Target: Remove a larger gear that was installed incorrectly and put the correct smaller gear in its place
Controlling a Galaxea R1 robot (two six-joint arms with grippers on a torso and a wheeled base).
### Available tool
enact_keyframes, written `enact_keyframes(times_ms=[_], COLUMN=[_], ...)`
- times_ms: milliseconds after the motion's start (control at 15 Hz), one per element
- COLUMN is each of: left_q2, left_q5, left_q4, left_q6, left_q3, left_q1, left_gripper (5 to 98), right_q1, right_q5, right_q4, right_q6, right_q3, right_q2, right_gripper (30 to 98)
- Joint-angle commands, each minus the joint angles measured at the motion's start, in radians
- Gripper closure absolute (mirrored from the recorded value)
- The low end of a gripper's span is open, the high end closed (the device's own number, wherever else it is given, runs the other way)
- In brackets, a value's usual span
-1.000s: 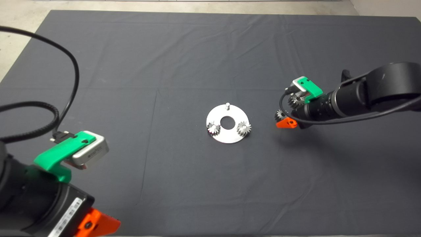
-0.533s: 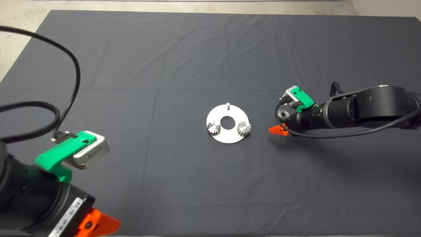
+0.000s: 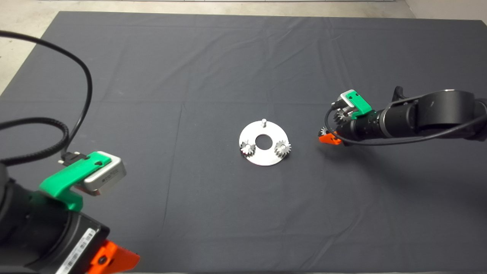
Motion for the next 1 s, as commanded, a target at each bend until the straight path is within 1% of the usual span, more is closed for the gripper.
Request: enact_keyframes(times_ms=[0,67,267,333,467,667,867,933], left_q2=[0.001,0.001,0.001,0.000,0.001,0.001,0.000,0.001], left_q5=[0.003,0.003,0.003,0.004,0.004,0.004,0.004,0.004], left_q4=[0.001,0.001,0.001,0.001,0.001,0.001,0.001,0.001], left_q6=[-0.006,-0.006,-0.006,-0.006,-0.006,-0.006,-0.006,-0.006], left_q3=[0.012,0.012,0.012,0.012,0.013,0.013,0.013,0.012], left_q1=[-0.009,-0.008,-0.009,-0.008,-0.007,-0.009,-0.007,-0.008], left_gripper=[10.7,10.7,10.7,10.7,10.7,10.7,10.7,10.7], right_q1=[0.016,0.016,0.014,0.013,0.013,0.016,0.016,0.016], right_q5=[0.006,0.012,0.065,0.069,0.069,0.059,0.057,0.054], right_q4=[-0.024,-0.024,-0.024,-0.024,-0.022,-0.021,-0.019,-0.017], right_q6=[0.000,0.000,-0.001,-0.001,-0.001,0.000,-0.003,-0.017], right_q3=[-0.056,-0.080,-0.096,-0.096,-0.096,-0.089,-0.087,-0.087], right_q2=[0.029,0.042,0.048,0.047,0.047,0.047,0.047,0.047], right_gripper=[30.8,30.8,30.8,30.8,30.8,30.8,30.8,30.8])
